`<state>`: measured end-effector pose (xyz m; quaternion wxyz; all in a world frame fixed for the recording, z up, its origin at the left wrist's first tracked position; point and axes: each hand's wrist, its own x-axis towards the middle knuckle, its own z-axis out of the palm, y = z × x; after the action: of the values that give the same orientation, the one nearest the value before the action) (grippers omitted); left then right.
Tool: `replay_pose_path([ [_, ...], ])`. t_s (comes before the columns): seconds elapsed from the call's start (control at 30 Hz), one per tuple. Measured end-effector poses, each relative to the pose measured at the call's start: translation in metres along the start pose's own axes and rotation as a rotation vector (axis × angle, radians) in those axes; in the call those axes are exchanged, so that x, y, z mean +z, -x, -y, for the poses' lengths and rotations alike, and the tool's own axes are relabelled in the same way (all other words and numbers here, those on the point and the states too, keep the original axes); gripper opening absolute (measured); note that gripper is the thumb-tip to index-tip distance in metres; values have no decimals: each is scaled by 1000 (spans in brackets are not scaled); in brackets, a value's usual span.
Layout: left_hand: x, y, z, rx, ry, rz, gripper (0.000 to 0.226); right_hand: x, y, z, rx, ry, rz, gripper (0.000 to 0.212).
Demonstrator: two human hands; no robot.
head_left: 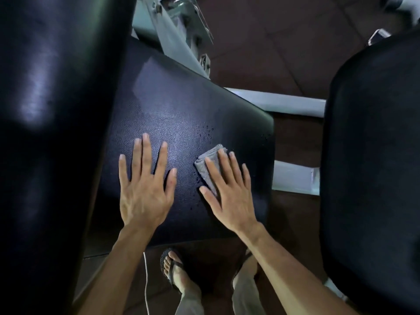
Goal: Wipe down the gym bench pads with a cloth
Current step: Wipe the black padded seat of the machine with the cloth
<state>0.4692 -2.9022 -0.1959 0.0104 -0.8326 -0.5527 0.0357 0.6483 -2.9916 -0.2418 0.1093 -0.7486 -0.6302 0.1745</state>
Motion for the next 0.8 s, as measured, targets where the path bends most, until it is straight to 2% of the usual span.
replay_pose_path([
  [0.23,4,3,0,7,-29,-36,60,6,-26,8,70,-104,-29,59],
  [0.4,1,1,0,1,-1,-29,60,21,38,24,-77,-117,16,61],
  [0.47,0,1,0,0,20,-18,59,26,62,17,-56,-76,30,62],
  [0.57,-1,1,0,-5,46,-24,58,28,60,13,114,-63,23,60],
  [0.73,1,2,0,-2,45,-18,59,5,-25,-11,647,-288,-133,63],
  [0.8,1,3,0,-6,40,-16,59,-6,-75,-10,647,-314,-194,60],
])
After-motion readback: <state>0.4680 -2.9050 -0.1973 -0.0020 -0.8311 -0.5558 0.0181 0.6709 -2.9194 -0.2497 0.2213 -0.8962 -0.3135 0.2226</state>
